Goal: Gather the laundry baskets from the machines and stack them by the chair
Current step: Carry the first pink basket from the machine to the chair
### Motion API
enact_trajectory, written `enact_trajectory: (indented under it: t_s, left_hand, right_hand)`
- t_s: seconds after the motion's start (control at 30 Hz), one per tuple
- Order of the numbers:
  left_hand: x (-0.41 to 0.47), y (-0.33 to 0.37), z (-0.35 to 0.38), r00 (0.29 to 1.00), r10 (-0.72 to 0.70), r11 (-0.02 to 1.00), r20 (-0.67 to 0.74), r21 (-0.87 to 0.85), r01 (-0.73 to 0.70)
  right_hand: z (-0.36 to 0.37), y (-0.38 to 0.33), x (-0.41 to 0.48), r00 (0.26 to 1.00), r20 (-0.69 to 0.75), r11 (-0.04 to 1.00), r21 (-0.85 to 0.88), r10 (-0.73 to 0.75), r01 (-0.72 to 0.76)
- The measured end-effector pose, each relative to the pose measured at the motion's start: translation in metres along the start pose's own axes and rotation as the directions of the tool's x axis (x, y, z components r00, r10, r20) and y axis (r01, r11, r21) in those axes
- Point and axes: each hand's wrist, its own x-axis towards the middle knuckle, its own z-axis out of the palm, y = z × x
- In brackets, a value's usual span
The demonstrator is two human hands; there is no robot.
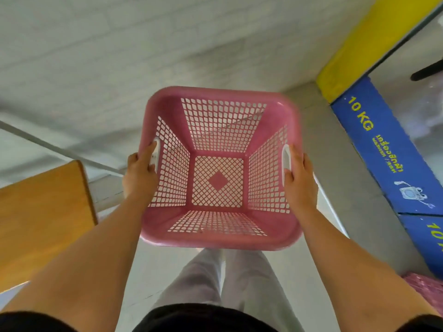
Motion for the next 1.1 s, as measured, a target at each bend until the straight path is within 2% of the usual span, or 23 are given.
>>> enact_trajectory:
  t_s: [0.3,0.6,0.8,1.1]
  left_hand:
    - [0.004,-0.103,-0.001,0.974,-0.222,0.975,-0.044,-0.029,0.221]
    - [0.045,-0.164,0.043,0.927,-0.371,0.927,-0.059,-0.079,0.366]
    - [0.080,-0.198,0.080,0.896,-0.441,0.895,-0.048,-0.100,0.435]
    - [0.110,-0.229,0.117,0.878,-0.471,0.874,-0.086,-0.180,0.451]
  right_hand:
    - [0.087,-0.051,0.020,0.971,0.146,0.976,-0.078,-0.190,0.203]
    - [0.178,-0.063,0.068,0.921,0.244,0.936,-0.105,-0.303,0.336]
    - [0.242,-0.061,0.097,0.912,0.249,0.927,-0.104,-0.326,0.359]
    - [0.300,-0.064,0.116,0.919,0.191,0.924,-0.102,-0.344,0.367]
